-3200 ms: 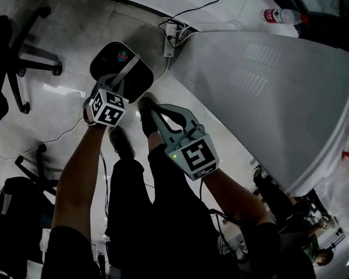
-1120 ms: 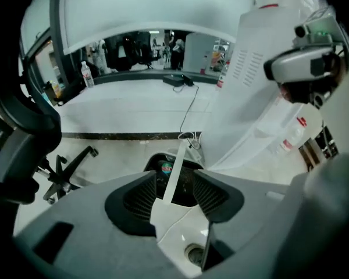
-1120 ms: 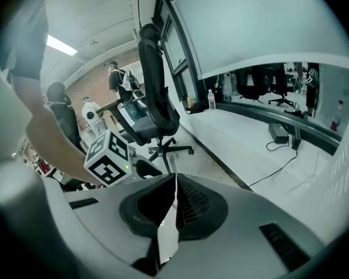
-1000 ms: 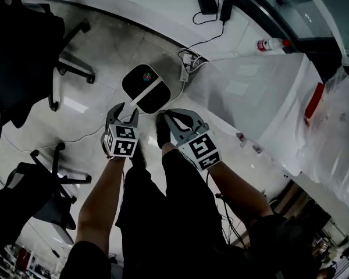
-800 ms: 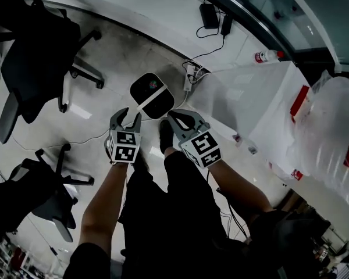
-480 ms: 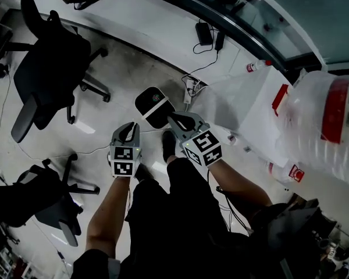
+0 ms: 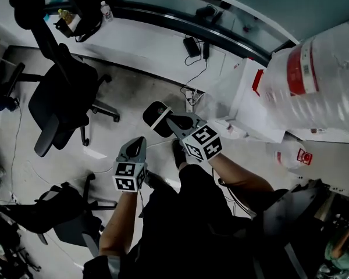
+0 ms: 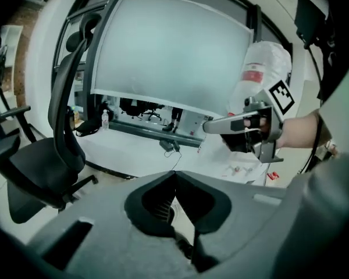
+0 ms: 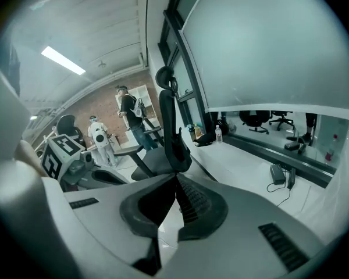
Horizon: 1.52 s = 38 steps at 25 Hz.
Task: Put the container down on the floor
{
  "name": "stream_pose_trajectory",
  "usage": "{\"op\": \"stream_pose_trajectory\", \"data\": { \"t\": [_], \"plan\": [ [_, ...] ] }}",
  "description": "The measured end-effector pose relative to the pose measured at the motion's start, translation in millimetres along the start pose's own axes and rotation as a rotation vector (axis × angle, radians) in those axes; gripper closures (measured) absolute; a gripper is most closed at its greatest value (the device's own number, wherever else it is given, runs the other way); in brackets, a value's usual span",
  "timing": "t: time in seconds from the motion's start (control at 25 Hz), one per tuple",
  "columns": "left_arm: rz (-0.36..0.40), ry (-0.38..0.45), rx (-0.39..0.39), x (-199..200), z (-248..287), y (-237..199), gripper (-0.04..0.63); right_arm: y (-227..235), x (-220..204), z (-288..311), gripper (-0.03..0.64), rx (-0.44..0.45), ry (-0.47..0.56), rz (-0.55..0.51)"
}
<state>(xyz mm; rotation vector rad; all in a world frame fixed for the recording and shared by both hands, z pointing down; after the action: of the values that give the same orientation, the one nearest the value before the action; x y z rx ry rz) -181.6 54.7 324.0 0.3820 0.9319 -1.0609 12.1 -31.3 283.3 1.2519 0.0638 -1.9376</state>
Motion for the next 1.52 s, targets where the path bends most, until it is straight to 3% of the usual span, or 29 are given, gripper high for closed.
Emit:
{"op": "stream_pose_trajectory", "data": {
  "t": [0.24,0.36,0.48,0.6,0.8,1.08,1.52],
  "plan": [
    [0.036,0.073,-0.111,29,-51,17,0.584,-36,23,-19,0.607,-0.036,0.034,0.009],
    [0.088,0.079,-0.105,39,-72,15,0.584,-56,37,-27,0.607,-0.067,0.022,-0.070],
    [0.050,0.100,-0.112,45,-87,12,0.584,-69,49,-37,0.609,-0.070,0.041,-0.088],
    [0.035,0.134,-0.095,52,-98,10,0.584,-75,58,-43,0.609,-0.088,0.065,-0.093],
    [0.095,0.157,-0.061,65,-118,16,0.584,-81,68,-55,0.609,-0.100,0.120,-0.058],
    [0.050,0.219,0.004,84,-140,5,0.584,-98,86,-72,0.609,-0.142,0.183,-0.124],
    [0.058,0.248,0.009,91,-149,0,0.584,-104,87,-77,0.609,-0.127,0.201,-0.110]
  ]
}}
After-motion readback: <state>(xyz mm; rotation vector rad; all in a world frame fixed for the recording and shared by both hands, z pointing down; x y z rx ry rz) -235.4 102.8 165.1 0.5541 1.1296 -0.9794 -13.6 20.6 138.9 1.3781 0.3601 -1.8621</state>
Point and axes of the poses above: the fingertips, and each gripper's own axes: z forward along the fingers, y to its right, x out of its top, the point moved 9 cm from there along -z, backward along the fingers, and after that the axes turned 7 degrees about z, right-handed, at the moved point
